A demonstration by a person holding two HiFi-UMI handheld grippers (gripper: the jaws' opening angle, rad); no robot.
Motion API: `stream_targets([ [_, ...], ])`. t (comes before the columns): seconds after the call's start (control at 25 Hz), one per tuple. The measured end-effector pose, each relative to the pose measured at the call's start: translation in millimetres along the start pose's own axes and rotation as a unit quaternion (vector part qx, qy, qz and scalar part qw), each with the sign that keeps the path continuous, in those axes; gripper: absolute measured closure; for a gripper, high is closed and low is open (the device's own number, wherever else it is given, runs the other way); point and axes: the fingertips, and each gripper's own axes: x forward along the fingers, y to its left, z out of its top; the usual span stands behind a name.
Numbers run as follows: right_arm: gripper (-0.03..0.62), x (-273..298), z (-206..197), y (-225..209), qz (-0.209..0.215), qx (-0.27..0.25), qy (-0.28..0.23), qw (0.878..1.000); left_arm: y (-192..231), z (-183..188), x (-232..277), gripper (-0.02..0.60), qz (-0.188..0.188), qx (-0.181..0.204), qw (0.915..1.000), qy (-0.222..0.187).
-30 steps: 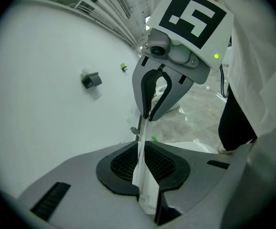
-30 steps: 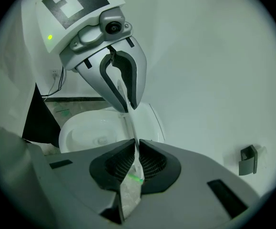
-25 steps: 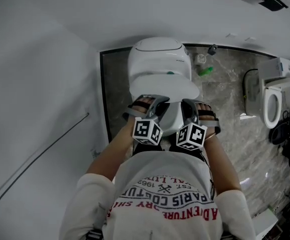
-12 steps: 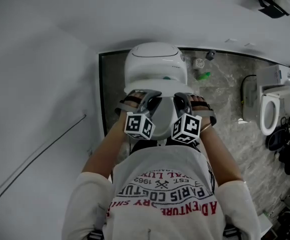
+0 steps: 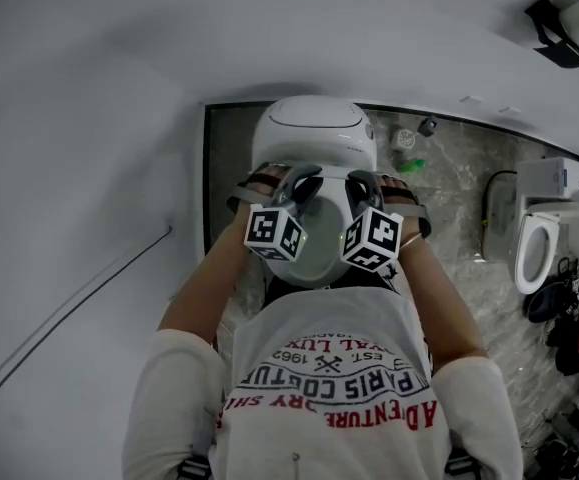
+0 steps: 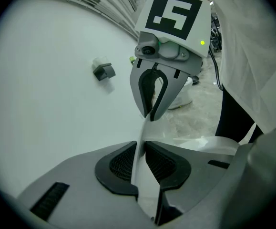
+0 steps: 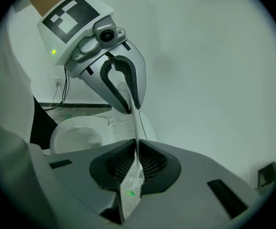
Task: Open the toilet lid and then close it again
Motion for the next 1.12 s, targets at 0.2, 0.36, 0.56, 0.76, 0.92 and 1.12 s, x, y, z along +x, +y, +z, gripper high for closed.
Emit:
stream_targets([
  [0.2,0.560,12.6,2.8,-28.2,0.007,0.004,-0.008,1.000,26.8,-5.5,15.1,0.514,-0.010,-0.013,0.9999,0.005],
  [0.36,0.560,24.7,5.1,-48.2,0.015,0.010,-0.012,1.000,46.1,-12.1,27.4,0.512,-0.023,-0.022,0.9995,0.006],
  [0.56,0.560,39.3,2.7,-72.1,0.023,0.020,-0.019,0.999,66.9,-17.4,45.9,0.509,-0.039,-0.032,0.9987,0.001],
  [0.76,0.560,55.7,-0.3,-92.5,0.035,0.025,-0.028,0.999,84.9,-24.9,64.8,0.505,-0.054,-0.044,0.9976,0.002],
  [0.92,0.560,67.3,-2.1,-106.2,0.062,0.053,-0.026,0.996,95.6,-30.7,77.4,0.506,-0.082,-0.060,0.9948,-0.001],
  [1.12,0.560,76.0,-3.3,-118.0,0.086,0.091,-0.032,0.992,104.9,-34.9,85.9,0.507,-0.106,-0.079,0.9912,-0.013],
])
